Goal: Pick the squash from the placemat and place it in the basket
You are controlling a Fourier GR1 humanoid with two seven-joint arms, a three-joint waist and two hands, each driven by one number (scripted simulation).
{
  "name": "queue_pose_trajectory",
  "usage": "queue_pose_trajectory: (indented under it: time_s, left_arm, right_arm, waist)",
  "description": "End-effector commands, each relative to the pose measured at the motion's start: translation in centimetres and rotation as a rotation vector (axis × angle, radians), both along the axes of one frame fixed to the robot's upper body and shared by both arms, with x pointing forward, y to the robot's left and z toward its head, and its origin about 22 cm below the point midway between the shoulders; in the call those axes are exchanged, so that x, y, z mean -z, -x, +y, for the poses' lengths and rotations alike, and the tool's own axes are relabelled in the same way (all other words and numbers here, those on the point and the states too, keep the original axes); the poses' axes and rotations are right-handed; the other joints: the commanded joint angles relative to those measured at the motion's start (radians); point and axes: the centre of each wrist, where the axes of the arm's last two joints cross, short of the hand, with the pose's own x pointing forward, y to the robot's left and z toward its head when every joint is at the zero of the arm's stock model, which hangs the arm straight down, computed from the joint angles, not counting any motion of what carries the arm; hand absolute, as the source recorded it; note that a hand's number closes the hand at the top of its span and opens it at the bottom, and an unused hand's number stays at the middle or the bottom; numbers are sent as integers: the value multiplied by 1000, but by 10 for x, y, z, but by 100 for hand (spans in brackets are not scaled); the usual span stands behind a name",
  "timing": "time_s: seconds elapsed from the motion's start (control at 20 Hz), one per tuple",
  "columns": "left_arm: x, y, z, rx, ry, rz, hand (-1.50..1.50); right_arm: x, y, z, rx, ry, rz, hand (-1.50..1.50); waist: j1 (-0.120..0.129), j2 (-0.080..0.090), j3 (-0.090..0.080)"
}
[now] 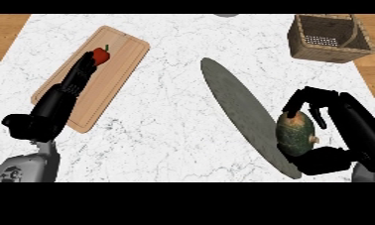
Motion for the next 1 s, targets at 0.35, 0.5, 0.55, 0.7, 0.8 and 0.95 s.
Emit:
queue_pose_trajectory:
  time_s: [0.35,0.5,0.55,0.7,0.8,0.95]
  left_arm:
    - [3,6,-10,24,3,6,0]
    - [11,-2,-14,22,-5,-8,0]
    - [8,2,-24,41,-5,-14,0]
    - [-9,-17,-18,23,-3,-9,0]
    - [-3,-7,-11,49,-6,-8,0]
    - [7,-14,-9,33,1,0,0]
  right_arm:
    - [-108,53,-15,155,-209,-112,150]
    - [-141,46,-21,236,-190,-157,150]
    - [-151,43,-10,270,-151,-144,150]
    - [-171,7,-35,317,-143,-159,150]
    - [-187,5,-26,344,-151,-173,150]
    - [-202,-21,-27,374,-173,-169,150]
  waist:
    - [15,3,-1]
    - [18,7,-1]
    - [24,6,-1]
    - [30,12,0]
    - [34,11,0]
    - [36,13,0]
